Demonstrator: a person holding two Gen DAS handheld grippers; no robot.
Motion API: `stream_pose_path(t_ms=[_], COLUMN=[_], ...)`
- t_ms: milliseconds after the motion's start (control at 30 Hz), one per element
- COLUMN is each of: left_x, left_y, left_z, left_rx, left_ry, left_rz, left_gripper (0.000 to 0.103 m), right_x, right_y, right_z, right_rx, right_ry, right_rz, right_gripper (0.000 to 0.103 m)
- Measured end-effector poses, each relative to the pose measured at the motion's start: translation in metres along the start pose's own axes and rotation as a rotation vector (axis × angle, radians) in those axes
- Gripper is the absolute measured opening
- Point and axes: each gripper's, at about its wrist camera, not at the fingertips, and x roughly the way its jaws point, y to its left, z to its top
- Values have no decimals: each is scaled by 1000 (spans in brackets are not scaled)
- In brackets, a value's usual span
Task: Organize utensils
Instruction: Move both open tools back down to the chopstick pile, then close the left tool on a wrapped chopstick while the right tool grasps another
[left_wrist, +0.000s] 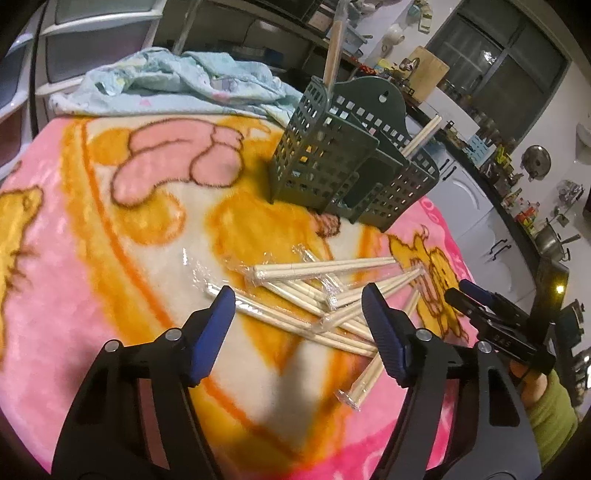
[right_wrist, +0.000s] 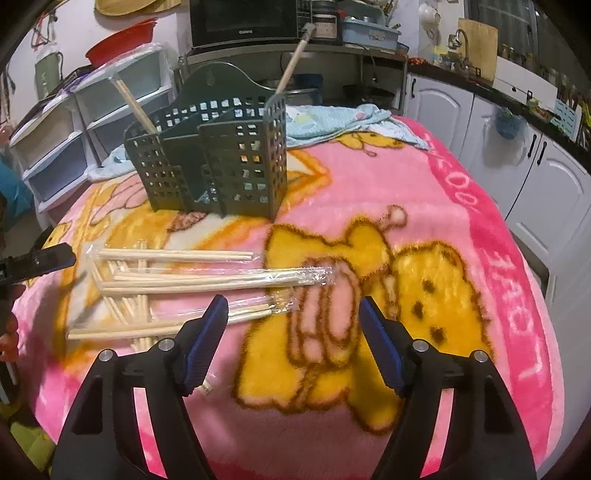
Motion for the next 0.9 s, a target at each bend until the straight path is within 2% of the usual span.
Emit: stream_pose_path(t_ms=[100, 333, 533, 733, 900], left_x=[6, 20, 27, 37, 42], left_y=[3, 14, 19, 19, 22], left_z=[1, 4, 12, 15, 13], left_rx=[-18, -90, -132, -131, -129], left_ry=[12, 35, 23, 51, 63], left_rz=[-9, -27, -34, -17, 4], left_gripper=[58, 58, 55, 43, 25], right_x=[5, 15, 24, 35, 47], right_y=[-3, -8, -13, -15, -17], right_z=[0, 2, 3, 3, 4], right_rx=[7, 24, 40, 57, 92], right_ry=[12, 27, 53, 90, 112], right_rz=[-2, 1, 12, 46, 89], right_gripper=[65, 64, 63, 56, 47])
